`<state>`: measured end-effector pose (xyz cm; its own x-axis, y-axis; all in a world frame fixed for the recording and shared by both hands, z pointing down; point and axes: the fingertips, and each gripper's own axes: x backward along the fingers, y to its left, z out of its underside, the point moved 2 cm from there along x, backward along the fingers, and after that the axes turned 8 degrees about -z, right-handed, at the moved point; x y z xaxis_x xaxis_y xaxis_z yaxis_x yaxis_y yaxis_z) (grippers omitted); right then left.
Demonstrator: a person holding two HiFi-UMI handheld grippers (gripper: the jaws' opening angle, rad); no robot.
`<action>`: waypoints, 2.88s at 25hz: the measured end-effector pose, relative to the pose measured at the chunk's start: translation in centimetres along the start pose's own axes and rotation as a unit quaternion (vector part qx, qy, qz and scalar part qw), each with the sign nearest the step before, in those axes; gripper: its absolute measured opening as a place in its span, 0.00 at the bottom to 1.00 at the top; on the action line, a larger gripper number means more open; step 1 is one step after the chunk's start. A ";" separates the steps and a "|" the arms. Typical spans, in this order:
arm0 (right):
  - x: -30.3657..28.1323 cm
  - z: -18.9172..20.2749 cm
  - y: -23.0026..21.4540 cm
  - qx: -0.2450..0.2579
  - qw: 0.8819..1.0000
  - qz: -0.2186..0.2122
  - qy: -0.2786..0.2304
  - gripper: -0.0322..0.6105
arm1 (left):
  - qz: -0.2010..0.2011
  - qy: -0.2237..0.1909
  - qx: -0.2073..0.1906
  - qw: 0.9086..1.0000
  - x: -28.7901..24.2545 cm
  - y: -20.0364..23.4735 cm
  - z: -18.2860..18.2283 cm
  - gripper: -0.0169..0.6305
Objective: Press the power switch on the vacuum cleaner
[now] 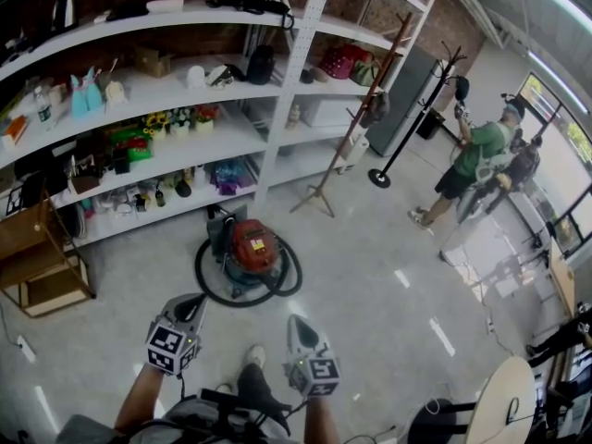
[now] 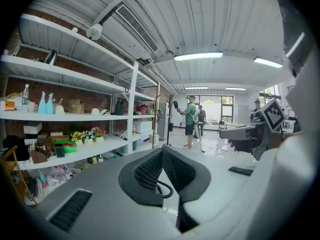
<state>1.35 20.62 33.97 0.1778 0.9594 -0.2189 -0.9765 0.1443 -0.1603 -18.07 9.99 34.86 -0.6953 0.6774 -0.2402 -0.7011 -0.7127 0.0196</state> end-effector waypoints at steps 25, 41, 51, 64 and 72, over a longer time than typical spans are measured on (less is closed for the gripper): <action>-15.2 -4.8 -17.5 -0.016 0.996 -0.081 0.025 0.07 | -0.049 0.012 0.020 0.999 -20.0 1.1 -4.3 0.04; -23.0 -2.4 -22.6 -0.021 0.991 -0.119 0.048 0.07 | -0.093 0.026 0.026 0.995 -27.2 4.2 -1.8 0.04; -29.4 3.0 -23.5 -0.032 0.988 -0.130 0.074 0.07 | -0.085 0.049 0.030 0.995 -32.6 7.5 3.4 0.04; -35.3 11.4 -26.0 -0.044 0.987 -0.125 0.086 0.07 | -0.074 0.073 0.043 0.994 -37.5 11.1 11.7 0.04; -37.9 17.7 -26.9 -0.052 0.984 -0.127 0.110 0.07 | -0.055 0.089 0.018 0.994 -39.5 11.5 17.6 0.04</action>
<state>18.68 -15.35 63.58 0.4474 0.8188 -0.3599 -0.8815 0.3358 -0.3319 -1.43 -21.77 61.65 -0.5774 0.7059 -0.4102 -0.7790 -0.6268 0.0179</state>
